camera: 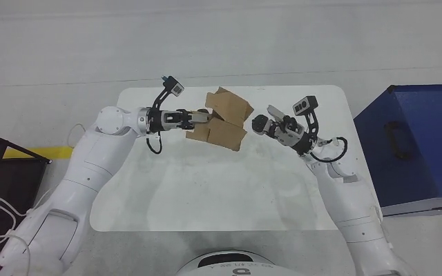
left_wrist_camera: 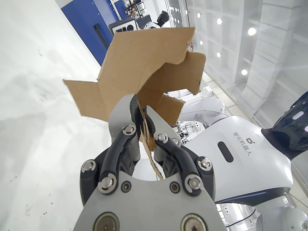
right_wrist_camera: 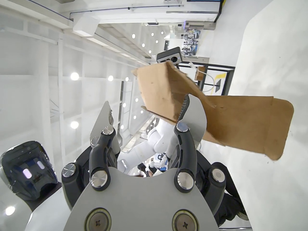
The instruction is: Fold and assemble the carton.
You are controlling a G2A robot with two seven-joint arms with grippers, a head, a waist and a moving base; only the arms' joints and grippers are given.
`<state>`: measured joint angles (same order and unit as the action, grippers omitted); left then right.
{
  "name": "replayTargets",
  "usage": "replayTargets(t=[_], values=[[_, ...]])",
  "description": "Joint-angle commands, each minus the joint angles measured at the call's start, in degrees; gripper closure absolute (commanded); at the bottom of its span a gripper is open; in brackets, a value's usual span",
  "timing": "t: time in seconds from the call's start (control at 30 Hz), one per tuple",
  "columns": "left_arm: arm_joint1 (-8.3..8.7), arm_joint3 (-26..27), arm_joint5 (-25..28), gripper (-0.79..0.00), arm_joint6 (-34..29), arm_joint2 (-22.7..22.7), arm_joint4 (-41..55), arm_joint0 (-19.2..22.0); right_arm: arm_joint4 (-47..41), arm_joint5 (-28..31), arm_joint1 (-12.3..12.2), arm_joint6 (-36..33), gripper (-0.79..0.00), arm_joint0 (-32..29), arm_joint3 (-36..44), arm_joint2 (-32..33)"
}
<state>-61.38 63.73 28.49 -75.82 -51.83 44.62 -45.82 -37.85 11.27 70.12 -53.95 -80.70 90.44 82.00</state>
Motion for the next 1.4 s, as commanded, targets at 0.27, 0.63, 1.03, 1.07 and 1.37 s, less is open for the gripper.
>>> replayTargets(t=[0.27,0.63,1.03,1.07,1.37], values=[[-0.55,1.1,-2.5,0.000,-2.5,0.8,2.5,0.0,5.4,3.0,-0.5,-3.2,-0.554,0.0,1.7,-0.9],[-1.38,2.0,-8.7,0.000,-8.7,-2.7,8.8,-1.2,6.0,7.6,-0.4,-3.1,-0.529,2.9,-1.9,-2.6],[-3.31,2.0,-8.8,0.000,-8.8,-3.2,4.5,-1.4,-0.4,6.2,-0.4,-11.1,-0.459,3.6,-1.4,-5.9],[-3.37,1.9,-8.8,0.000,-8.8,-3.3,4.1,-1.4,-1.1,6.2,-0.4,-11.7,-0.437,3.8,-1.6,-6.1],[-3.68,1.5,-7.3,0.000,-7.3,-2.7,-1.2,-1.4,-3.3,6.4,-0.4,-13.2,-0.345,4.6,-2.7,-7.0]])
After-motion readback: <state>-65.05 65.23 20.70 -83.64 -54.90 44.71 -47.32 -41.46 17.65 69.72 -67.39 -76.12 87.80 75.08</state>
